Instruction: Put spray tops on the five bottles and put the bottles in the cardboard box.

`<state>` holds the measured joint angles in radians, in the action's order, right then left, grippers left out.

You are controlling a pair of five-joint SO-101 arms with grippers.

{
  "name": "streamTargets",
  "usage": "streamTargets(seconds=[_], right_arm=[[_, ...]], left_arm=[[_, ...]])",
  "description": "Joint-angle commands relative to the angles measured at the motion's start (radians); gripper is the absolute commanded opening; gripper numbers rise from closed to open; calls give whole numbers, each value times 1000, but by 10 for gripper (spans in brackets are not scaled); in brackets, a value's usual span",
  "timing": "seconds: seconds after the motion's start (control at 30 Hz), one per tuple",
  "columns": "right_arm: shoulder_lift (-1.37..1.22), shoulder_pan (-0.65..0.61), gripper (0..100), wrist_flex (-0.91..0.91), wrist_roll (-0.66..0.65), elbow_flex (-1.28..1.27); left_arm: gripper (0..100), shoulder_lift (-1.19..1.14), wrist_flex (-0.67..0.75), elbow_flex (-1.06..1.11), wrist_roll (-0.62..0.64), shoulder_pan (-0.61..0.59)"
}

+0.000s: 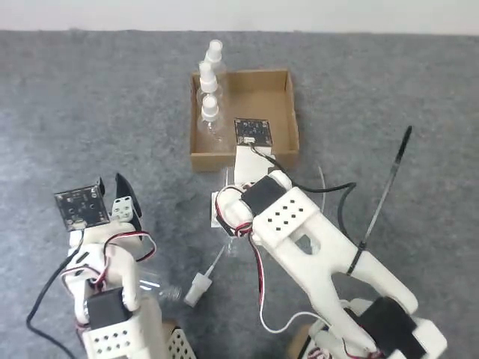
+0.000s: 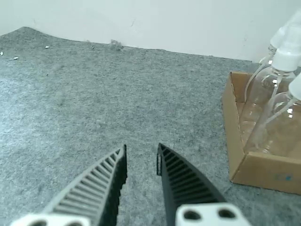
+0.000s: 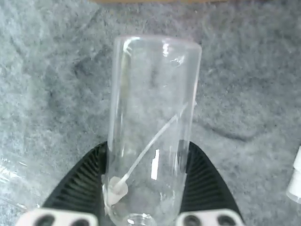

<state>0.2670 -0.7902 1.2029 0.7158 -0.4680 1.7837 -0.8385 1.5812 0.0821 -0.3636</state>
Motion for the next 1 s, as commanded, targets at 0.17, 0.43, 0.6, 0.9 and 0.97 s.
streamTargets(seconds=[0.17,0.43,0.6,0.9,0.97], right_arm=[[61,90,6,38,239,51],[61,220,6,108,245,51],[53,275,6,142,255,51],[50,513,6,151,373,51],[50,576,6,143,373,37]], left_arm=[[101,12,31,-10,-9,-20],[101,12,77,8,-8,-38],[101,12,78,10,-8,-40],[101,12,78,10,-8,-40],[101,12,78,10,-8,-40]])
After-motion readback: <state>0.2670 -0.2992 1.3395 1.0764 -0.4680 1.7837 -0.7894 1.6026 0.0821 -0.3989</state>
